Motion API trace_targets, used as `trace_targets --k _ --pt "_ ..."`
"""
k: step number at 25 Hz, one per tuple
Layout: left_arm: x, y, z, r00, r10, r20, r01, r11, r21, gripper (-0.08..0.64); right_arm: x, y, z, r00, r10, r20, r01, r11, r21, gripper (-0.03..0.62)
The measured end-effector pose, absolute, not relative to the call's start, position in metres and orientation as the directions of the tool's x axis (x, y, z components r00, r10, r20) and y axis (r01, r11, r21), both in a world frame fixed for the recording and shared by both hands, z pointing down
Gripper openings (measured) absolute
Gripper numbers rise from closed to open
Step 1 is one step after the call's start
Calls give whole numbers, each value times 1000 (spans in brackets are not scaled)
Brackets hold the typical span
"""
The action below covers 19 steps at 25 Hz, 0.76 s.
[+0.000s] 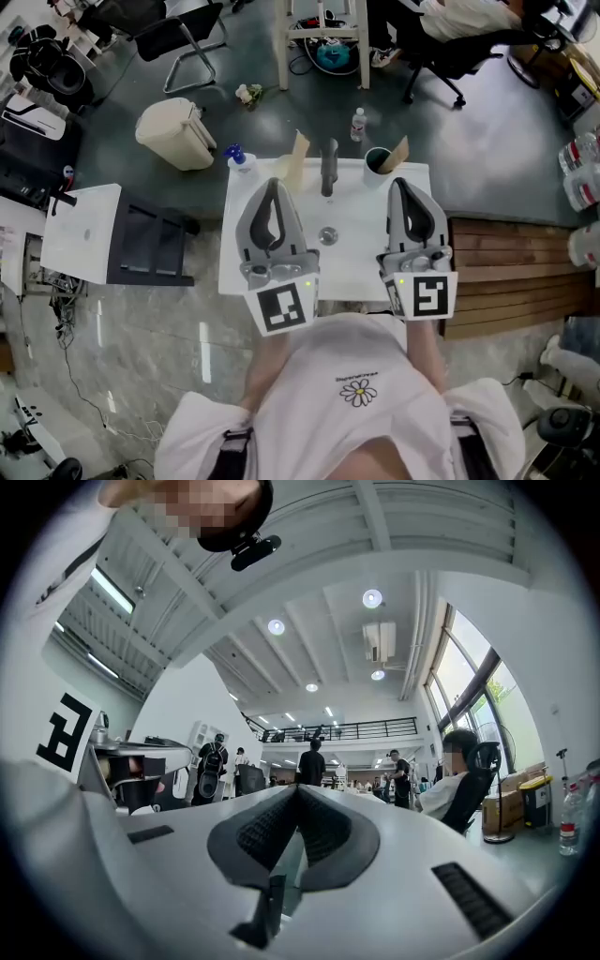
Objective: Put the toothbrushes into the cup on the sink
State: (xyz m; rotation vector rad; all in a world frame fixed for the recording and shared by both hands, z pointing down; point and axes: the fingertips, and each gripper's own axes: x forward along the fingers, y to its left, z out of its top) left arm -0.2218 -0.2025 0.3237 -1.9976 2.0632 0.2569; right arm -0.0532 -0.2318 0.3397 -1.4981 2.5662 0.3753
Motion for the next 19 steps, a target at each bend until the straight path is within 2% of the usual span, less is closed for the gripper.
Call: trace_targets --k 19 --pt "-225 -202 318 -32 -949 -313 -997 52 -55 15 -56 -238 347 -498 -838 -223 -867 483 122 11"
